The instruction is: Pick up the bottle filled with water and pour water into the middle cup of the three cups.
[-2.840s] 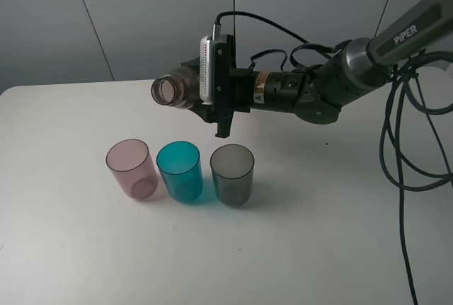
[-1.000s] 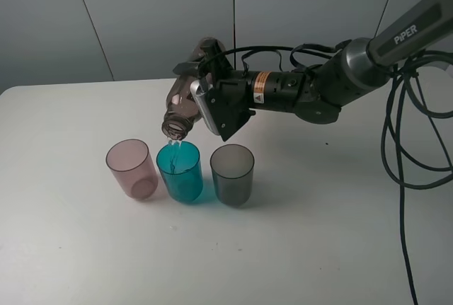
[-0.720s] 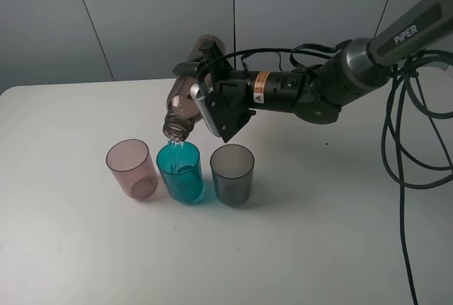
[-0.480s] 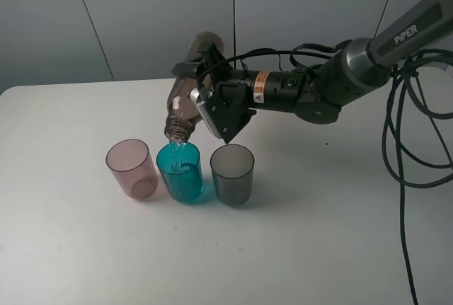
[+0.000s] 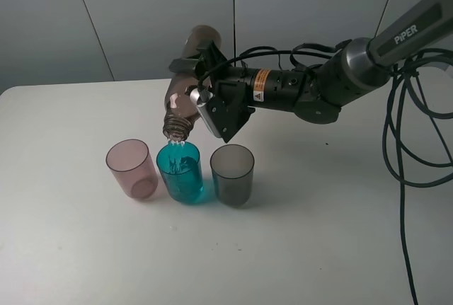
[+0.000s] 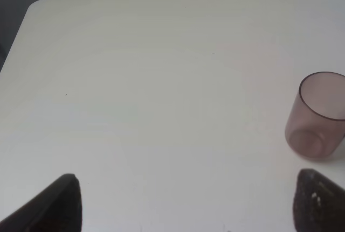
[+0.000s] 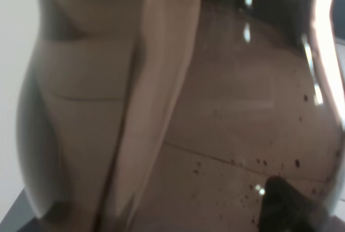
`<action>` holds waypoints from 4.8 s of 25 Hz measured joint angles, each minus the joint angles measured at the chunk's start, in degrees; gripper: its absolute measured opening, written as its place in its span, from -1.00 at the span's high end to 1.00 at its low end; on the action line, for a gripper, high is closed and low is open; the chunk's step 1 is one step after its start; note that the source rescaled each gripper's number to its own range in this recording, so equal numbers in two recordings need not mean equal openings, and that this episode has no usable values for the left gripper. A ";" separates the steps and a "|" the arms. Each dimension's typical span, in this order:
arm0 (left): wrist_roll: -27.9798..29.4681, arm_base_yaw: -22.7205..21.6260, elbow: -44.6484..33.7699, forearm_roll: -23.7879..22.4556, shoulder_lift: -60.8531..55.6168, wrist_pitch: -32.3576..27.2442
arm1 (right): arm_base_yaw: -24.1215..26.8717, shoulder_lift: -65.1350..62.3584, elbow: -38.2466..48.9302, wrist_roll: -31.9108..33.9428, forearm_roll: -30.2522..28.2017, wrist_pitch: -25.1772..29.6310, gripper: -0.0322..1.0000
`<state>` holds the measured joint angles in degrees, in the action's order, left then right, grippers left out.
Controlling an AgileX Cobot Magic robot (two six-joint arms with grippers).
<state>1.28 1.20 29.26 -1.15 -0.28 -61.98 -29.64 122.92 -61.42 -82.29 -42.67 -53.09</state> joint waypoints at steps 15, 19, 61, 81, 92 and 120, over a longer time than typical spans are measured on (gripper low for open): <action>0.00 0.00 0.00 0.00 0.00 0.00 | 0.00 0.00 0.00 -6.83 0.42 -4.16 0.82; 0.00 0.00 0.00 0.00 0.00 0.00 | 0.00 0.00 0.00 -6.83 0.42 -5.54 0.82; -0.19 0.00 0.00 0.00 0.00 0.00 | 9.56 -1.60 -0.46 103.23 3.04 10.83 0.82; -0.19 0.00 0.00 0.00 0.00 0.00 | 9.69 4.79 -0.46 101.55 10.53 5.44 0.82; -0.19 0.00 0.00 0.00 0.00 0.00 | 9.28 4.79 -0.46 102.16 10.53 5.73 -0.87; -0.19 0.00 0.00 0.00 0.00 0.00 | 9.17 -61.42 18.44 94.67 27.32 64.38 -1.00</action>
<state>1.08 1.20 29.26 -1.15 -0.28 -61.98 -20.47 61.50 -42.98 12.38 -15.35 11.29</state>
